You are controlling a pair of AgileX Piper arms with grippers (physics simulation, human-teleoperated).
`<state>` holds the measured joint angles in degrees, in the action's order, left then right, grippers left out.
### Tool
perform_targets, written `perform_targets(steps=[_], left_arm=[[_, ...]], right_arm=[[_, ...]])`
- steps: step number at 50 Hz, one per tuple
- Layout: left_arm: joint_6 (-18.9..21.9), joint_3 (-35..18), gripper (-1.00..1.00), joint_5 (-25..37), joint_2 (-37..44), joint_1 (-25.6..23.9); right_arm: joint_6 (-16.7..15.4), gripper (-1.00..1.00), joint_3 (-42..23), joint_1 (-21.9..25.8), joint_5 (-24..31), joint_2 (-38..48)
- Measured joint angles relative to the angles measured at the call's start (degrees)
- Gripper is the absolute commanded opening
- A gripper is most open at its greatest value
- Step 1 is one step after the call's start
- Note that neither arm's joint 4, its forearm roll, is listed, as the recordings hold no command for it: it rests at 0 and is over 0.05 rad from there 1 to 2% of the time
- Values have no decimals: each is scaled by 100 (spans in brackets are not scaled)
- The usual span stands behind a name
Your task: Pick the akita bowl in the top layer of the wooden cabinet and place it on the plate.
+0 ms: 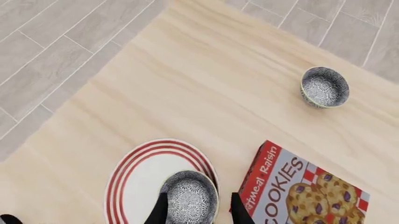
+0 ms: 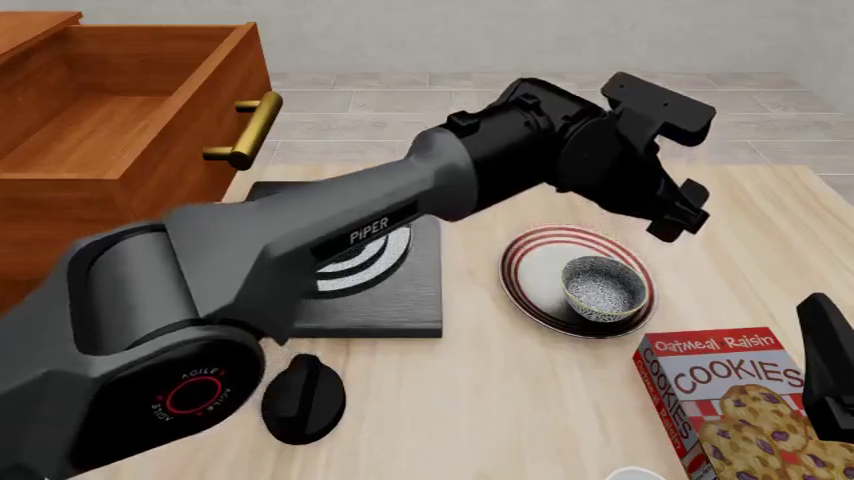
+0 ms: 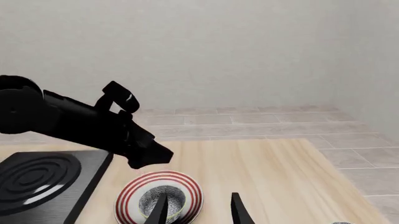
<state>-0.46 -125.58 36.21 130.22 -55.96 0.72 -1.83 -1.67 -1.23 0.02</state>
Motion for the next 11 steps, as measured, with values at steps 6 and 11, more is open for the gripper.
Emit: perform_targets(steps=[6,11], left_arm=[[-14,16,100,29,-150,7],[-54,57,100,35,-313,-7]], right_arm=[[-17,100,5,11,-4,0],[-31,100,10,23,-1,0]])
